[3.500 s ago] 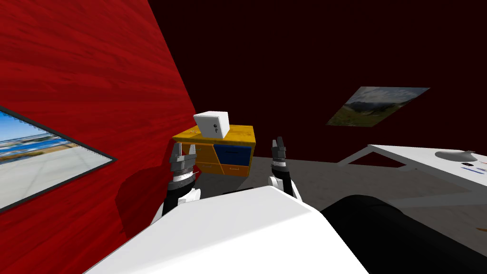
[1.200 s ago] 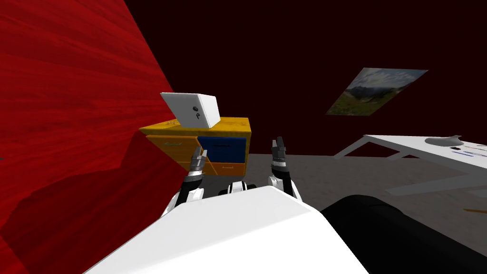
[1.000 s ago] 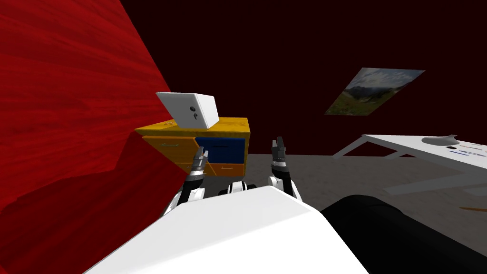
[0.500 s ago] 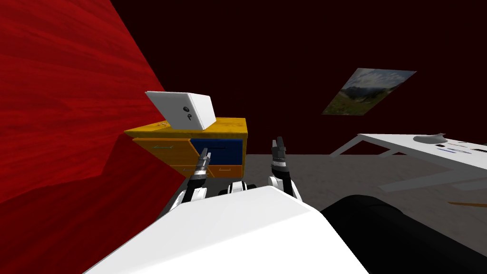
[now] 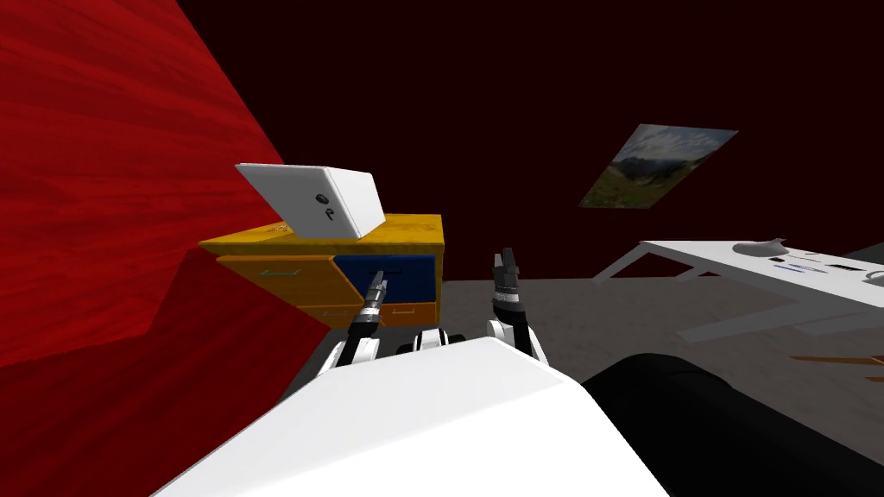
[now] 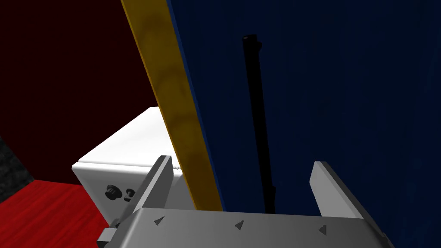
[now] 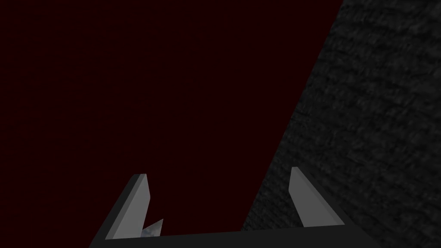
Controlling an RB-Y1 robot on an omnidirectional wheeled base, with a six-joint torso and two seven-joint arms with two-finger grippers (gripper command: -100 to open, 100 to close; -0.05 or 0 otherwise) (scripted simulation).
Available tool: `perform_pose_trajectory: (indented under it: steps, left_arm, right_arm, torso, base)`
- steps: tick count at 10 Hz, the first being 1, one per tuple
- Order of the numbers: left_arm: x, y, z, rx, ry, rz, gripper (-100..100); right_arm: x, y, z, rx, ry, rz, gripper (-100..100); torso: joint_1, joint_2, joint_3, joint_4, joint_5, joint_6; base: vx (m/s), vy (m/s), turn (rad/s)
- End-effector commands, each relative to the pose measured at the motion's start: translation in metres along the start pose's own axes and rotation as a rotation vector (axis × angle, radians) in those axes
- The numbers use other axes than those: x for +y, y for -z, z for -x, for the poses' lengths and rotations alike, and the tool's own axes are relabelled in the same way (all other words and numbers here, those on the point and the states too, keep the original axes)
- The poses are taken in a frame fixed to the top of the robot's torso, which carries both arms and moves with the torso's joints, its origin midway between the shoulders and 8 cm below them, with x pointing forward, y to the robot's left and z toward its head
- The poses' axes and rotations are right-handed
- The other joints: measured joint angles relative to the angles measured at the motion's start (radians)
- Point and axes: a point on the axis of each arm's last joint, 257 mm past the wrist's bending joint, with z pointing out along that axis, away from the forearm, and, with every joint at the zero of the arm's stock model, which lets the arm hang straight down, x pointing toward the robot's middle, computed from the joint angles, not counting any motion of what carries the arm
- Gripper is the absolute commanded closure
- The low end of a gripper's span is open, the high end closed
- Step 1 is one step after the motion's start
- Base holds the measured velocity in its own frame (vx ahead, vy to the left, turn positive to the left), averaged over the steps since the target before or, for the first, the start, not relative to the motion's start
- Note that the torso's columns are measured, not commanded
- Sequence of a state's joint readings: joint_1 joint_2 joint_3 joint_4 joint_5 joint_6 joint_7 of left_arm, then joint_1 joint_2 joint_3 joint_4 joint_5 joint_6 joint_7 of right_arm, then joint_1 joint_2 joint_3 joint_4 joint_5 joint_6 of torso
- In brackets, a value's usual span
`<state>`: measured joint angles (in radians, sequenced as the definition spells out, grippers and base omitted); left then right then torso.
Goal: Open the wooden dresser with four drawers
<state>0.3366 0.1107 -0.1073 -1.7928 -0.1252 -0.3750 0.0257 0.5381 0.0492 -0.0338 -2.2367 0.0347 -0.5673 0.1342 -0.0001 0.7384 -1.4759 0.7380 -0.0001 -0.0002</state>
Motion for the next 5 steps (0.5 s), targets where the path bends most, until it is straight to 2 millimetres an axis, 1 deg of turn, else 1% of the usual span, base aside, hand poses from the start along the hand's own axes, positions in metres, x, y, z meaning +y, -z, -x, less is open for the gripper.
perform_pose_trajectory:
  steps: [1,2,3,5]
  left_arm:
    - [0.020,-0.001,-0.007,0.011,-0.004,0.045,-100]
    - [0.026,-0.001,-0.009,0.015,-0.004,0.061,-100]
    - [0.022,0.000,-0.006,0.013,-0.004,0.050,-100]
    - [0.014,-0.004,-0.003,0.010,-0.006,0.053,-100]
  right_arm:
    - [0.000,0.000,0.000,0.000,0.000,0.000,0]
    - [0.000,0.000,0.000,0.000,0.000,0.000,0]
    - [0.000,0.000,0.000,0.000,0.000,0.000,0]
    - [0.000,0.000,0.000,0.000,0.000,0.000,0]
  torso:
    - [0.001,0.000,0.000,0.000,0.000,0.000]
    - [0.001,0.000,0.000,0.000,0.000,0.000]
    - [0.001,0.000,0.000,0.000,0.000,0.000]
    - [0.001,-0.002,-0.001,0.000,0.000,0.000]
  base:
    - [0.034,-0.035,-0.037]
    - [0.032,-0.033,-0.034]
    - [0.015,-0.014,-0.006]
    - [0.076,-0.009,-0.020]
